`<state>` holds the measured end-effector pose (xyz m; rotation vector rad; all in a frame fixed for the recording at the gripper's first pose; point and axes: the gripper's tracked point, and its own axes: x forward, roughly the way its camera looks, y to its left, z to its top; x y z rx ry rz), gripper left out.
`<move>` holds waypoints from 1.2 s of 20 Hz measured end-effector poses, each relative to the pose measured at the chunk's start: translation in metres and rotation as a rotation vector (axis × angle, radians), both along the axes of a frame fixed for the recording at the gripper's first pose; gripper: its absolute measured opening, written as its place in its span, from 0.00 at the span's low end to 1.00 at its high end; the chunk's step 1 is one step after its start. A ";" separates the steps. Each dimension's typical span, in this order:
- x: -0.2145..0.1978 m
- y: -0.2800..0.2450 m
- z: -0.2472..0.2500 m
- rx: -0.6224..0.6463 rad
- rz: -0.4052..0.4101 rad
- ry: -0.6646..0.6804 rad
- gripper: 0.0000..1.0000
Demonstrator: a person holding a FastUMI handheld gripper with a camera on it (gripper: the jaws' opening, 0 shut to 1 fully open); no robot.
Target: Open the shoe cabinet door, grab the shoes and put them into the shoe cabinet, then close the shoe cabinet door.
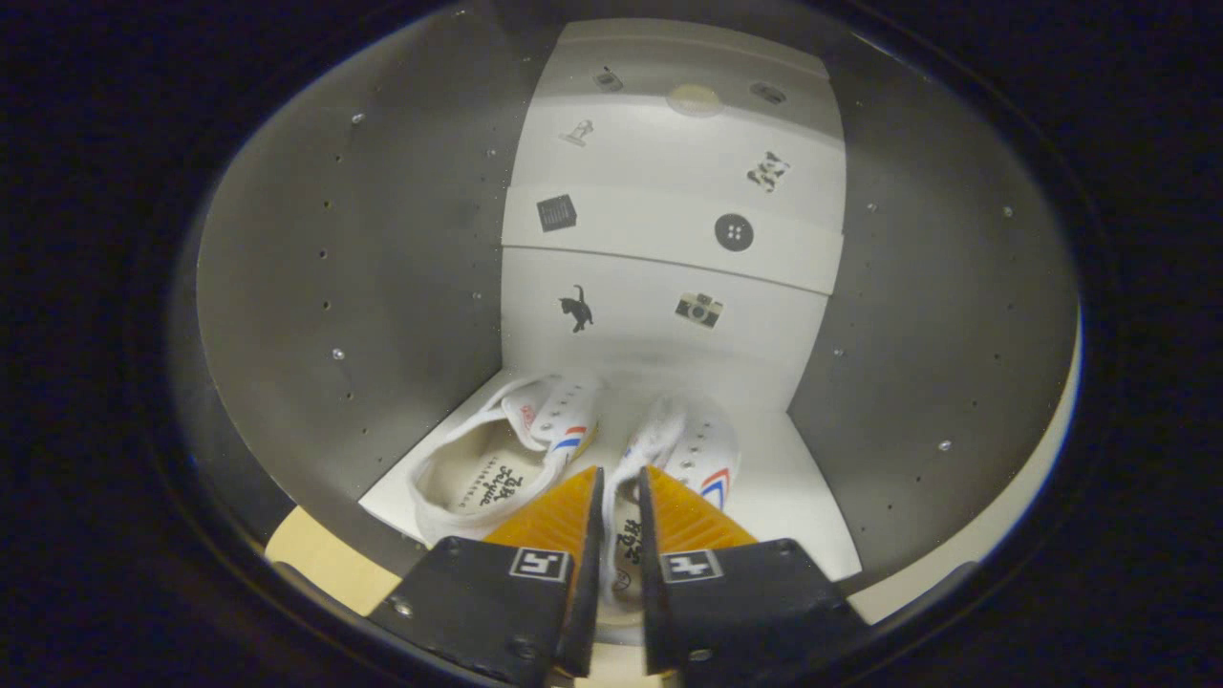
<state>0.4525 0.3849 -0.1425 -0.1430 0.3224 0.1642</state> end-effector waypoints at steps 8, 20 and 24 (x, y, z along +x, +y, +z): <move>-0.085 0.009 0.044 0.062 -0.004 -0.117 0.99; -0.287 0.002 0.075 0.112 0.030 -0.195 1.00; -0.348 -0.030 0.086 0.156 0.006 -0.204 1.00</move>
